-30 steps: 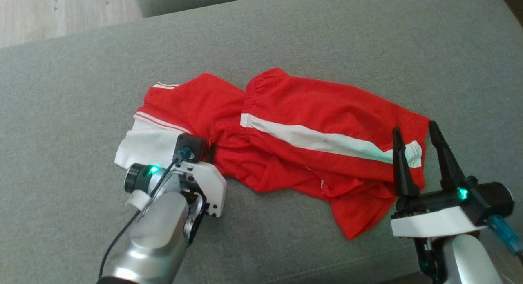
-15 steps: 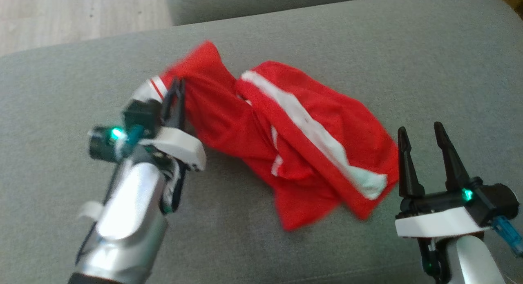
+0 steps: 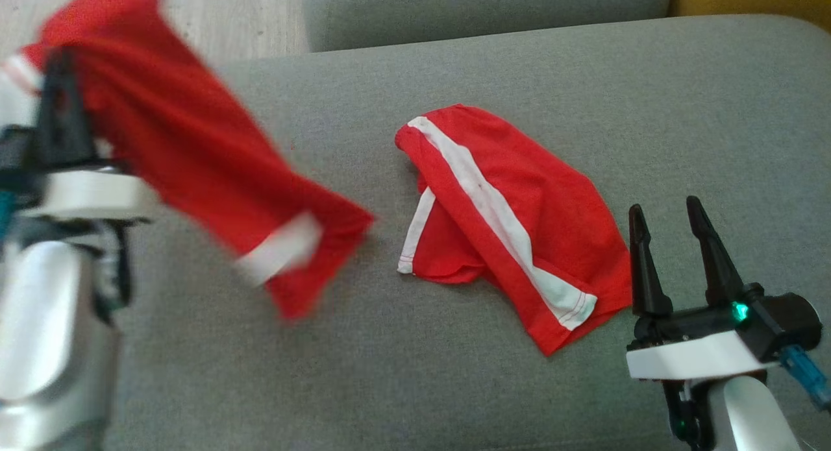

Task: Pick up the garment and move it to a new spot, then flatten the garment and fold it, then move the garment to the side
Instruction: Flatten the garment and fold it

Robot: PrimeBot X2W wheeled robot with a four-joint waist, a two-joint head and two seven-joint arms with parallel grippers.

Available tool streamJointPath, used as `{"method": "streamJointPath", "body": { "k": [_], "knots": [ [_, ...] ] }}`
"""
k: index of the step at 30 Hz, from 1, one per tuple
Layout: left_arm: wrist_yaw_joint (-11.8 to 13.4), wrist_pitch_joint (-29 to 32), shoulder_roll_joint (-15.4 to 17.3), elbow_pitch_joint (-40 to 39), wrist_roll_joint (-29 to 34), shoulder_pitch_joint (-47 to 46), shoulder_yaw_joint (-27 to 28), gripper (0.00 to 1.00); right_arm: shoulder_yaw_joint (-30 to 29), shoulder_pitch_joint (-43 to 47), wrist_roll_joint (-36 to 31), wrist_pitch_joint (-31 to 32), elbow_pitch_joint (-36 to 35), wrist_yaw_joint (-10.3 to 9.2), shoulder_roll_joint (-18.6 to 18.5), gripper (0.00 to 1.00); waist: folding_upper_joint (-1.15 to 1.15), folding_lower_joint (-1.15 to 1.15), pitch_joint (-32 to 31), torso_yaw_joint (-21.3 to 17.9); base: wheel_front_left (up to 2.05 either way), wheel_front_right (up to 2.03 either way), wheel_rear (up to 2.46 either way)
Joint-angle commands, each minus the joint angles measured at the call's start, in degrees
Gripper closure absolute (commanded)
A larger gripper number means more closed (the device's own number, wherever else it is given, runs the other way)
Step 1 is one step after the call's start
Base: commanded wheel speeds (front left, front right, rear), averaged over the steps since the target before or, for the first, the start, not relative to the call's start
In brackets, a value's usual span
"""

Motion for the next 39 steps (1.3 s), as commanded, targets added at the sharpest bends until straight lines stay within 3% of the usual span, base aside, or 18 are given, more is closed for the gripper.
{"method": "streamJointPath", "body": {
  "k": [1, 6, 10, 14, 21, 22, 23, 30, 39],
  "knots": [
    [0.2, -0.3, 2.8, -1.5, 0.2, -2.7, 2.9, 1.0, 1.5, -0.4, -0.2, -0.4, -1.5, 0.44, -0.4, 0.0, 0.0, 0.0, 0.0, 0.0, 0.0, 0.0, 0.0],
    [-0.1, -0.3, 8.0, -0.5, -0.1, -3.5, 7.4, 1.0, 1.2, -0.3, -0.1, -0.4, -1.8, 0.44, -0.4, 0.0, 0.0, 0.0, 0.7, -0.2, 0.0, 0.0, 0.0],
    [-0.2, -0.3, 9.4, 1.1, -1.1, -2.8, 9.3, 1.0, 0.9, -0.4, -0.3, -0.4, -1.8, 0.44, -0.4, 0.0, 0.0, 0.0, 1.2, -0.5, 0.0, 0.0, 0.0],
    [-1.6, 2.7, 8.9, 7.6, -1.1, 0.9, 7.0, 1.0, 1.0, -0.9, -0.4, -0.4, -1.9, 0.44, -0.4, 0.0, 0.0, 0.0, 2.2, -1.3, 0.0, 0.0, 0.0],
    [-0.2, 5.8, 6.1, 19.8, -2.4, 6.1, 6.2, 1.0, 0.6, -1.7, -0.7, -0.4, -1.7, 0.44, -0.4, 0.0, 0.0, 0.0, 3.1, -2.5, 0.0, 0.0, 0.0],
    [0.4, 5.5, 5.7, 20.8, -2.4, 6.2, 6.2, 0.73, 0.5, -1.7, -0.7, -0.4, -1.7, 0.44, -0.4, 0.0, 0.0, 0.0, 3.2, -2.5, 0.0, 0.0, 0.0],
    [0.7, 5.3, 5.2, 21.3, -2.3, 6.3, 5.9, 0.0, 0.4, -1.7, -0.8, -0.4, -1.6, 0.44, -0.4, 0.0, 0.0, 0.0, 3.1, -2.4, 0.0, 0.0, 0.0],
    [1.9, 1.0, 2.7, 17.5, -1.1, 4.4, 4.2, 0.0, -0.1, -1.5, -1.0, -0.4, -1.3, 0.44, -0.4, 0.0, 0.0, 0.0, 2.0, -1.4, 0.0, 0.0, 0.0],
    [-0.6, -0.3, -2.5, -1.1, 0.0, 4.9, 2.7, 0.0, -0.5, -1.1, -1.2, -0.4, -1.6, 0.44, -0.4, 0.0, 0.0, 0.0, -0.2, -0.6, 0.0, 0.0, 0.0]
  ]
}}
